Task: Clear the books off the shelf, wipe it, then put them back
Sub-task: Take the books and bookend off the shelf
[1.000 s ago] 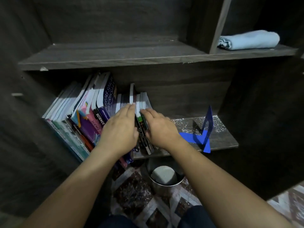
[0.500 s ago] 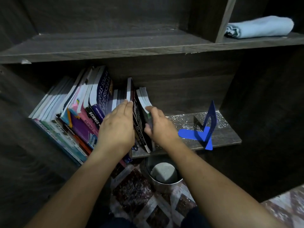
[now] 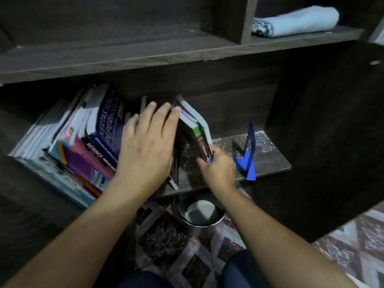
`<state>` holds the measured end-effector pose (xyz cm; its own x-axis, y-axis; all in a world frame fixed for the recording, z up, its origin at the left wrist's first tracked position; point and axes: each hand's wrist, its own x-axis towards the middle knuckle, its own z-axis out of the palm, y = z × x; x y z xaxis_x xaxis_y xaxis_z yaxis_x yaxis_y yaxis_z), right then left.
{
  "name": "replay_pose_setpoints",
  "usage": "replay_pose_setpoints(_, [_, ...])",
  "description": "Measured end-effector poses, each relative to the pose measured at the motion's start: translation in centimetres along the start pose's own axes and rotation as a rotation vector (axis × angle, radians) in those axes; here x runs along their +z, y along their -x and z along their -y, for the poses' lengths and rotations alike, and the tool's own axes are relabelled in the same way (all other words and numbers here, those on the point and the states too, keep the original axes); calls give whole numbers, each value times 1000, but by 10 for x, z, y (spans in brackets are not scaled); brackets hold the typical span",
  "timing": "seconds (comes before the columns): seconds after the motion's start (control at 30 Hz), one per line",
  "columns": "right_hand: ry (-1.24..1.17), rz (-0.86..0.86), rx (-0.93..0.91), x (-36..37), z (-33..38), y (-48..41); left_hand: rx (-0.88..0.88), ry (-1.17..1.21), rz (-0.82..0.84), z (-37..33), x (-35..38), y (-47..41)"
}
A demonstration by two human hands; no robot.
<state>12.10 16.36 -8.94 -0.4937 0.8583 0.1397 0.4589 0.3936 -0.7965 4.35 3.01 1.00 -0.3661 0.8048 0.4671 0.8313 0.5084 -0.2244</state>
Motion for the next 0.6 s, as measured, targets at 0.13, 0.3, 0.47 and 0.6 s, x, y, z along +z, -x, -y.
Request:
replay_pose_setpoints(0.13, [140, -33, -187, -59, 2, 35, 237, -131, -51, -36, -23, -28])
replay_pose_setpoints(0.3, [302, -111, -261, -124, -32, 68, 516, -152, -225, -84, -48, -43])
replay_pose_setpoints(0.47, [437, -253, -319, -182, -80, 100, 822, -191, -299, -165, -44, -29])
replay_pose_setpoints(0.6, [449, -280, -250, -221, -125, 126, 944, -65, -87, -236, -38, -21])
